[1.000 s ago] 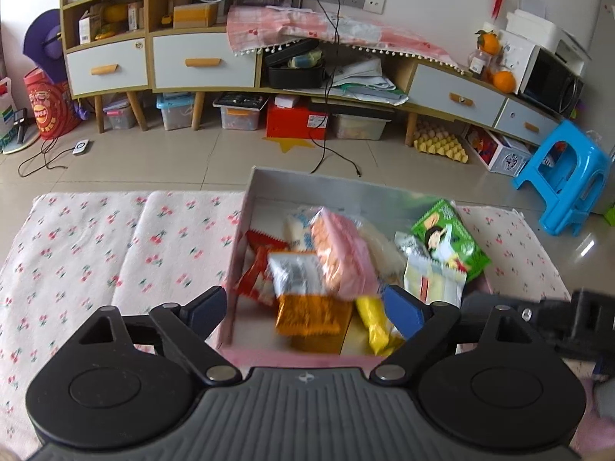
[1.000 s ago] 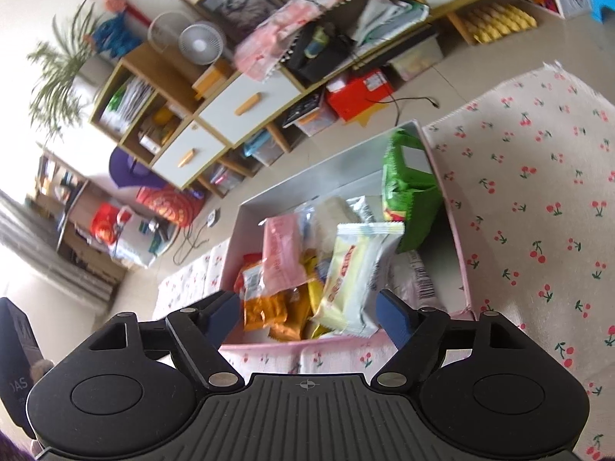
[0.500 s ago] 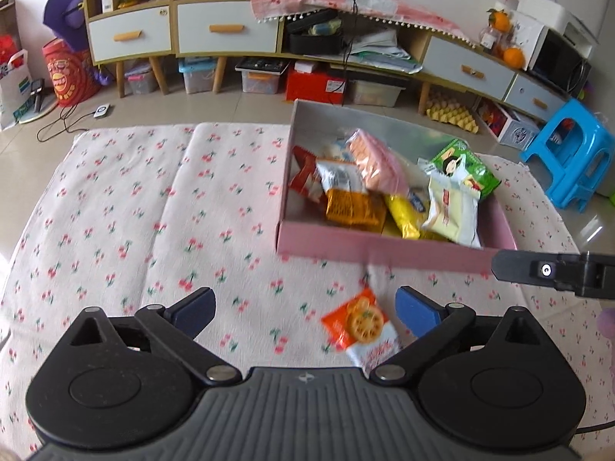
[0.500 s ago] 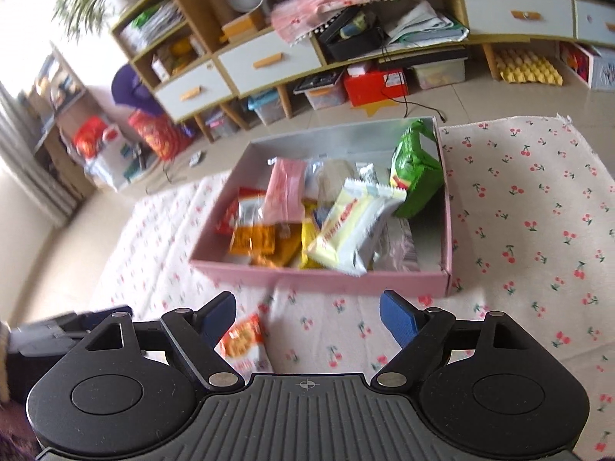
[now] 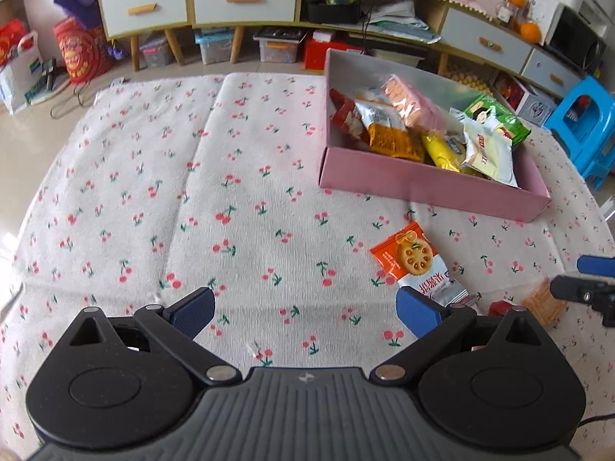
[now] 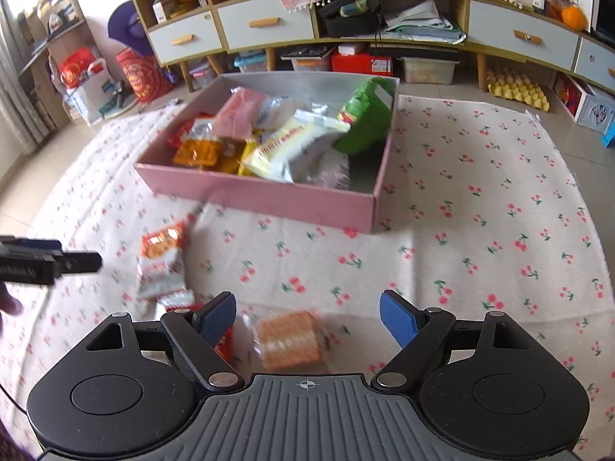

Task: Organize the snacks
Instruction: 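Move the left tool to the orange biscuit pack while the right tool approaches the wafer pack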

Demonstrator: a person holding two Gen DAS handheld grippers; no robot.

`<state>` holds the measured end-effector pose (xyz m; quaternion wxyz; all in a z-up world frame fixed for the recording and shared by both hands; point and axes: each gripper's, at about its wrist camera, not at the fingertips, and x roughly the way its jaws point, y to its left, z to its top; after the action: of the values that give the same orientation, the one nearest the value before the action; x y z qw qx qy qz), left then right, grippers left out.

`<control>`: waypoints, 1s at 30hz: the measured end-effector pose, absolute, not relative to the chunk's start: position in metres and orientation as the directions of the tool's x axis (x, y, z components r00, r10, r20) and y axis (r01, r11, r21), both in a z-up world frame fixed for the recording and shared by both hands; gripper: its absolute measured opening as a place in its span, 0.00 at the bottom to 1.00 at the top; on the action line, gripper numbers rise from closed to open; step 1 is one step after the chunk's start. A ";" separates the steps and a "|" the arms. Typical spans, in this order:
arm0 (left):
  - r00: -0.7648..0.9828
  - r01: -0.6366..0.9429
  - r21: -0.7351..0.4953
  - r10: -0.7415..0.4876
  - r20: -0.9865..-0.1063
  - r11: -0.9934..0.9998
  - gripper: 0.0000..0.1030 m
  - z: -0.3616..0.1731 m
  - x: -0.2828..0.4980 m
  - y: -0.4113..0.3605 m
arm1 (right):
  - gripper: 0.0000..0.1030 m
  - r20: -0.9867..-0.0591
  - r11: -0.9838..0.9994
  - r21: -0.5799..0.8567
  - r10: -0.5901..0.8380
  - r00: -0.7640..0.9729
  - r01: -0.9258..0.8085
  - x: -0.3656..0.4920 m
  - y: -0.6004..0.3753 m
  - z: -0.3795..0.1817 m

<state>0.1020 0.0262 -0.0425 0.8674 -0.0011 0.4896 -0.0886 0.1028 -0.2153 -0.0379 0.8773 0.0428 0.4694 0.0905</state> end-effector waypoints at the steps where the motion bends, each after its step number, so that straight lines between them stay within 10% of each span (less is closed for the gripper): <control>1: 0.498 0.142 -0.108 -0.165 -0.851 0.984 0.98 -0.043 0.102 0.027 | 0.81 -0.818 0.982 0.140 0.188 0.544 -0.130 0.102 -0.216 -0.039; 30: 0.504 0.023 -0.164 -0.153 -0.850 0.986 0.86 -0.061 0.104 -0.043 | 0.84 -0.863 0.970 0.077 0.181 0.472 -0.231 0.092 -0.201 -0.069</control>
<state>0.1036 -0.0429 -0.0610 0.8646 -0.0657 0.4954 -0.0510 0.0922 -0.2010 -0.0692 0.8575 -0.0252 0.4996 0.1199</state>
